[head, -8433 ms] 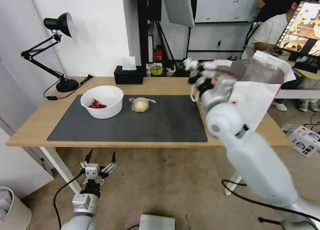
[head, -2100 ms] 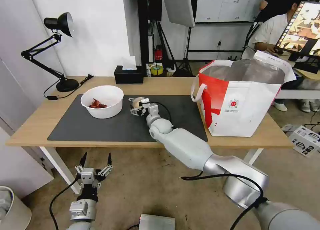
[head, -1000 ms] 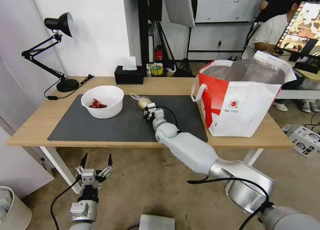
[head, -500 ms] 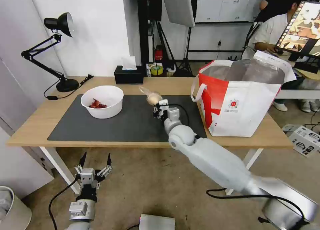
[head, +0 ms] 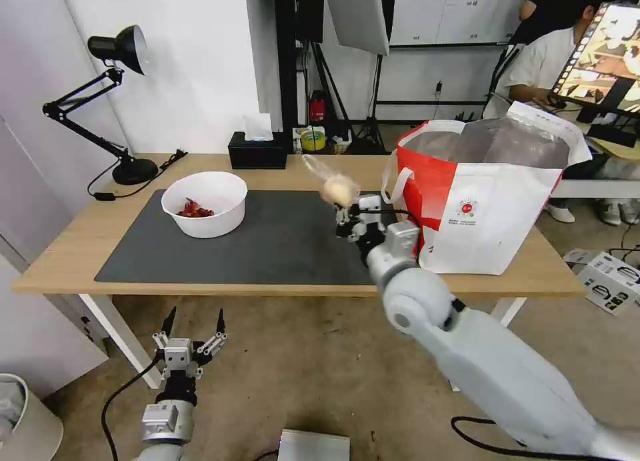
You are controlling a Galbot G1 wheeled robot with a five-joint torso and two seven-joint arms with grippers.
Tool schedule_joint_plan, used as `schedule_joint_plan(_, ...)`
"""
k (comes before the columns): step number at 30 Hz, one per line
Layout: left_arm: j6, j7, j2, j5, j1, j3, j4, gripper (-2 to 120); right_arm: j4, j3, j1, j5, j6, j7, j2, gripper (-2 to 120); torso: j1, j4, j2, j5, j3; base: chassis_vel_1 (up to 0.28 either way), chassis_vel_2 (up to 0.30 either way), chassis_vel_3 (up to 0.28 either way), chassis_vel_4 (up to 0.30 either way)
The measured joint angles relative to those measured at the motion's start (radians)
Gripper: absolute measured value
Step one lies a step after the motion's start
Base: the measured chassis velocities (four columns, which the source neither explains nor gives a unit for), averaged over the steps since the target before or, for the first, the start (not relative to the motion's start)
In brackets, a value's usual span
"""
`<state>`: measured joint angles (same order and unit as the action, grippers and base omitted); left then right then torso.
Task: Pick up the trash from the table and place it into the takeout bag.
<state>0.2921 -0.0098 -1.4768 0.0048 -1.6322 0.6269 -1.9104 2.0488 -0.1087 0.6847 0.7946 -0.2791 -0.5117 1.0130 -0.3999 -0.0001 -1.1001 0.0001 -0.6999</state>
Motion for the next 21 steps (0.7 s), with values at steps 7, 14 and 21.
schedule_joint_plan(7,0.000,0.001,-0.002,0.010,-0.003,-0.007,0.000,100,0.014,0.169,-0.060,0.036,-0.037,-0.089,0.025,6,0.000,0.0001,0.000,-0.0001,0.000,0.000,0.000,0.000,0.000)
schedule_joint_plan(14,0.001,0.001,-0.002,0.013,-0.010,-0.009,-0.001,100,-0.094,0.240,-0.159,0.087,-0.100,-0.239,0.067,6,0.000,0.0002,0.000,-0.0001,0.000,0.000,0.000,0.000,0.000)
schedule_joint_plan(21,0.011,0.001,-0.003,0.015,-0.017,-0.008,-0.003,100,-0.171,0.260,-0.193,0.107,-0.151,-0.345,0.096,6,0.000,0.0002,0.000,0.0000,0.000,0.000,0.000,0.000,0.000)
